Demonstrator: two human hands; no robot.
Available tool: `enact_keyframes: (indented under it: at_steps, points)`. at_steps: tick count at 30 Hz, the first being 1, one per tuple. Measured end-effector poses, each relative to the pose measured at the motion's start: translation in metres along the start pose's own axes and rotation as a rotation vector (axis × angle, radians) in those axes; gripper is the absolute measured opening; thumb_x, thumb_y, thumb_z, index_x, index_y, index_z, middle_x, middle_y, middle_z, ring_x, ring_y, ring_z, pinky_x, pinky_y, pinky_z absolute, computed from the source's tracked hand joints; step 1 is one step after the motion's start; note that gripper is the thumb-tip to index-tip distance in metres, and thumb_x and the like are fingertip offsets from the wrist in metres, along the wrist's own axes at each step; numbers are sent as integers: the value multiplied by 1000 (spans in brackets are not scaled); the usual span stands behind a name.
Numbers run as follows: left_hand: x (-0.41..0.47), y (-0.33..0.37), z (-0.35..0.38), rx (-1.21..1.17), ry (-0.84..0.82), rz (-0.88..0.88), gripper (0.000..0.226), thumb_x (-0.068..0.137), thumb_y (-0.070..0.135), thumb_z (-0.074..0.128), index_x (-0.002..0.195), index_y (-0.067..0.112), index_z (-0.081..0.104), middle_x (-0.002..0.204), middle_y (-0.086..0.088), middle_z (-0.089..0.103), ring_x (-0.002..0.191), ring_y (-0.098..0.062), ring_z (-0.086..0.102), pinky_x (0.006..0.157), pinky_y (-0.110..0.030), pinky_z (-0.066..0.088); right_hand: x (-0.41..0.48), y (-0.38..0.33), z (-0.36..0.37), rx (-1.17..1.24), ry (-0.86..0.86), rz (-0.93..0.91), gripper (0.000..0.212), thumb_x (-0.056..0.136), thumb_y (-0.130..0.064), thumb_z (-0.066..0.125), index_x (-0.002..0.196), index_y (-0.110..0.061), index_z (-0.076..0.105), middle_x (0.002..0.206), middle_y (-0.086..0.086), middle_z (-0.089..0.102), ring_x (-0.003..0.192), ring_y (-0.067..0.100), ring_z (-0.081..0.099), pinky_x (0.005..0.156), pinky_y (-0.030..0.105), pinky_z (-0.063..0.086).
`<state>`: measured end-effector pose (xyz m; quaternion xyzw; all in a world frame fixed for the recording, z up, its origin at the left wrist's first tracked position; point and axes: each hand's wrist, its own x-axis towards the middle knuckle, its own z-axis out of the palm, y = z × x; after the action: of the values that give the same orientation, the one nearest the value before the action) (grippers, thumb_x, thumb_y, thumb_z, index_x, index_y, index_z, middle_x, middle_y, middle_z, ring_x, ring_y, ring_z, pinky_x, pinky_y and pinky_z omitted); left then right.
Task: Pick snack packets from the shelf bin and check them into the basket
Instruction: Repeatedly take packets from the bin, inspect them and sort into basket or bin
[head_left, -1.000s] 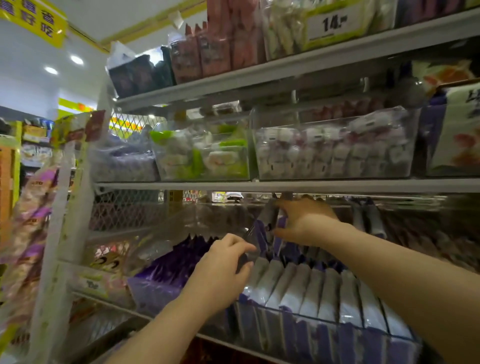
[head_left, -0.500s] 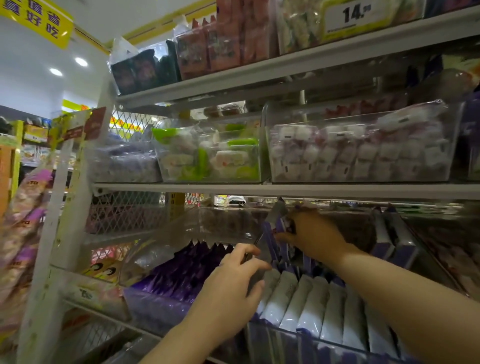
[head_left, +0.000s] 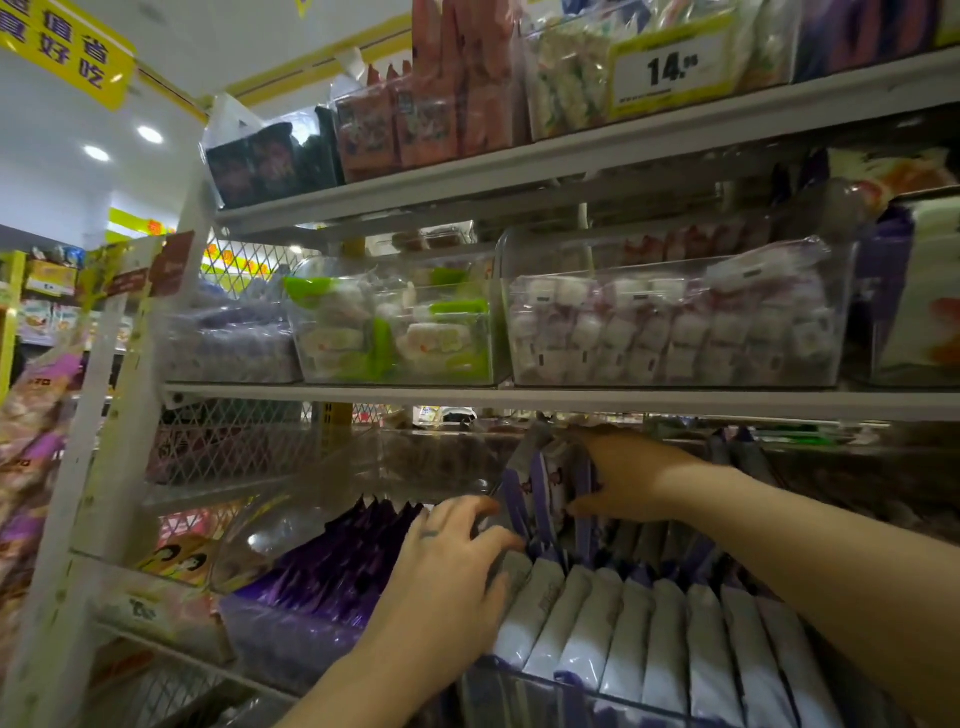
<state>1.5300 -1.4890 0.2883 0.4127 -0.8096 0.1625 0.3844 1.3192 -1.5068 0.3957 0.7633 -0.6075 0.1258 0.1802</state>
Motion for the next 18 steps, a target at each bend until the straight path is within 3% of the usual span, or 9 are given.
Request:
enact_keyframes:
  at_steps: [2, 4, 8, 10, 12, 14, 15, 17, 18]
  points:
    - [4, 6, 1, 38, 4, 22, 32, 95, 37, 45, 126, 41, 51, 141, 17, 30, 132, -3, 19, 116, -32, 15, -11, 4, -8, -173, 13, 17, 40, 87, -43, 59, 118, -18, 56, 119, 5, 60, 96, 22, 57, 83, 36, 52]
    - [10, 13, 4, 75, -20, 47, 35, 95, 35, 43, 129, 40, 50, 143, 16, 32, 134, -6, 21, 116, -34, 14, -22, 8, -14, -302, -12, 0, 18, 91, -30, 54, 99, -16, 60, 112, 7, 61, 87, 24, 54, 71, 31, 47]
    - [29, 28, 13, 265, -58, 149, 43, 95, 35, 43, 138, 38, 44, 151, 8, 29, 143, -13, 18, 118, -51, -7, -33, 14, -11, -401, -239, -134, 26, 94, -18, 51, 115, -13, 64, 117, 10, 63, 99, 28, 59, 84, 35, 48]
    - [38, 36, 15, 345, -78, 227, 47, 93, 33, 46, 140, 37, 43, 154, 3, 29, 145, -16, 18, 115, -58, -10, -29, 15, -3, -404, -276, -163, 29, 95, -19, 51, 121, -13, 63, 119, 11, 63, 104, 30, 59, 88, 35, 47]
    - [45, 41, 14, 389, -106, 298, 48, 82, 34, 62, 130, 40, 57, 145, -1, 46, 138, -19, 39, 113, -65, 15, -20, 19, 3, -388, -288, -146, 29, 95, -19, 51, 121, -13, 62, 120, 11, 63, 105, 30, 59, 91, 35, 48]
    - [51, 40, 16, 371, -72, 322, 49, 56, 40, 82, 104, 39, 74, 120, 0, 68, 111, -18, 65, 94, -59, 47, -11, 24, 3, -375, -274, -112, 30, 94, -18, 50, 121, -11, 61, 122, 11, 61, 106, 30, 57, 92, 37, 47]
    - [56, 39, 18, 379, -63, 320, 54, 47, 41, 85, 100, 37, 76, 114, -1, 70, 104, -19, 69, 88, -58, 51, -6, 26, 1, -372, -276, -97, 30, 94, -19, 51, 121, -10, 60, 123, 12, 59, 107, 30, 56, 92, 37, 45]
    - [71, 36, 19, 428, -87, 307, 64, 52, 46, 82, 114, 34, 71, 126, -5, 65, 119, -24, 61, 97, -65, 40, 5, 31, 1, -367, -329, -67, 35, 94, -23, 53, 126, -11, 56, 129, 13, 55, 112, 31, 53, 94, 39, 43]
    - [80, 36, 21, 478, -88, 314, 68, 64, 50, 76, 129, 33, 60, 141, -7, 53, 135, -28, 46, 106, -69, 23, 10, 33, 1, -363, -368, -51, 40, 93, -25, 54, 131, -12, 53, 133, 13, 52, 116, 32, 51, 97, 40, 42]
